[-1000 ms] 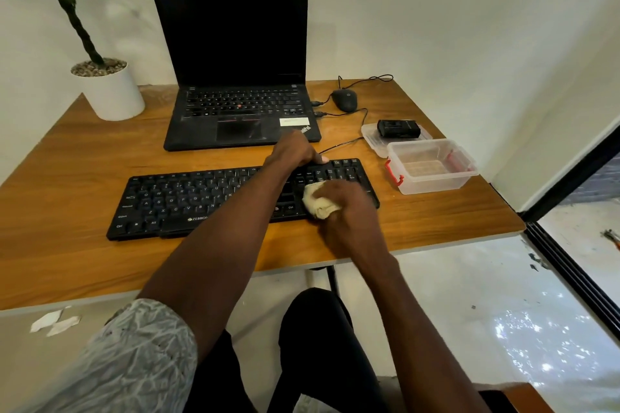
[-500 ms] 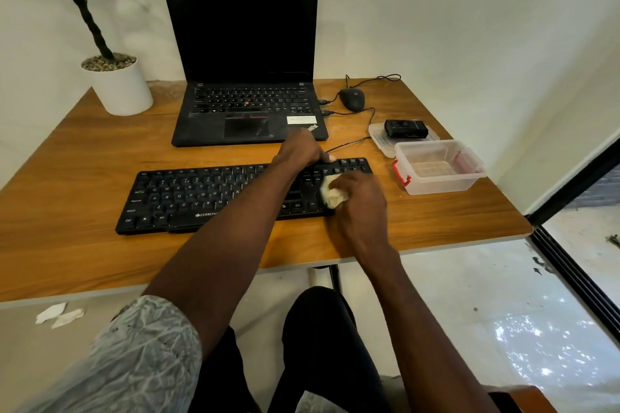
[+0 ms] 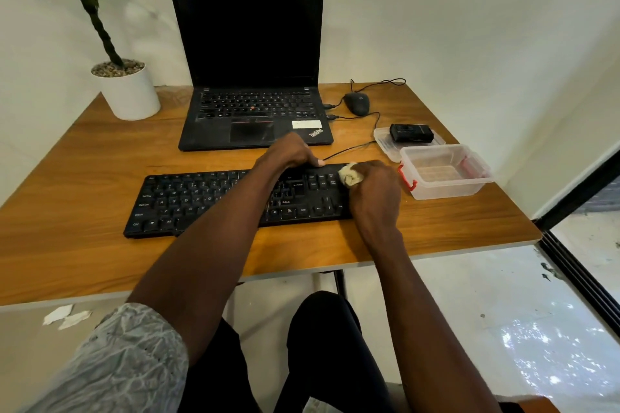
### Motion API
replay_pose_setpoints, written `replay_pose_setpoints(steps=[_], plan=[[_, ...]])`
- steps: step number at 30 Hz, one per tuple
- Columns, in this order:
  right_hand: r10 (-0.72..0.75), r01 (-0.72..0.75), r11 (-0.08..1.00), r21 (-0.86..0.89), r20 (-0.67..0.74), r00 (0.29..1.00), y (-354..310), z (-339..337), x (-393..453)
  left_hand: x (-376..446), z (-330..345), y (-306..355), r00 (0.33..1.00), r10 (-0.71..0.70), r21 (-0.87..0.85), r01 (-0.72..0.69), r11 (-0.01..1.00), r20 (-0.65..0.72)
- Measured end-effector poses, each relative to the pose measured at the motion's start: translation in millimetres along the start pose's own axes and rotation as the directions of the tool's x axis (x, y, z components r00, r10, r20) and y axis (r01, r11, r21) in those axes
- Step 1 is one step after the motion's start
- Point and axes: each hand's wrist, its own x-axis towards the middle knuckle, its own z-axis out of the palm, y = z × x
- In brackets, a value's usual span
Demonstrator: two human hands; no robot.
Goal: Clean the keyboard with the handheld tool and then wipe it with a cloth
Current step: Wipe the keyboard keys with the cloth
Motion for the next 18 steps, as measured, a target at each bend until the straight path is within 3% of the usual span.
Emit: replay_pose_setpoints(steps=[2, 5, 7, 9, 12, 14, 16, 18], plan=[[0.061, -0.062, 0.998, -0.013, -0.057, 0.997, -6, 1, 6, 3, 0, 1, 1.000, -0.002, -0.002, 0.002, 1.000, 0.019], [-0.222, 0.206, 0.972, 0.109, 0.157, 0.962, -37, 14, -3, 7, -3, 3, 0.999, -0.009, -0.001, 0.009, 1.000, 0.047], [-0.292, 0.247, 0.950, 0.189, 0.260, 0.921, -40, 21, -3, 7, -4, 2, 0.999, -0.015, -0.006, 0.016, 1.000, 0.037], [-0.166, 0.130, 0.973, 0.190, 0.187, 0.968, -26, 22, 12, 7, -4, -1, 0.999, -0.021, -0.018, 0.022, 1.000, 0.038], [0.008, -0.008, 1.000, 0.004, 0.001, 1.000, -7, 17, 27, 8, -4, -4, 0.998, -0.016, -0.042, 0.018, 0.999, 0.054], [-0.111, 0.104, 0.993, 0.056, 0.135, 0.985, -14, 16, 26, 8, -4, -3, 0.998, -0.014, -0.048, 0.017, 0.999, 0.055], [-0.244, 0.199, 0.966, 0.164, 0.327, 0.913, -18, 15, 22, 11, -5, -1, 0.999, -0.019, -0.054, 0.021, 0.998, 0.043], [-0.199, 0.113, 0.964, 0.242, 0.364, 0.910, -13, 9, 31, 11, -6, -2, 0.999, -0.028, -0.058, 0.030, 0.998, 0.038]])
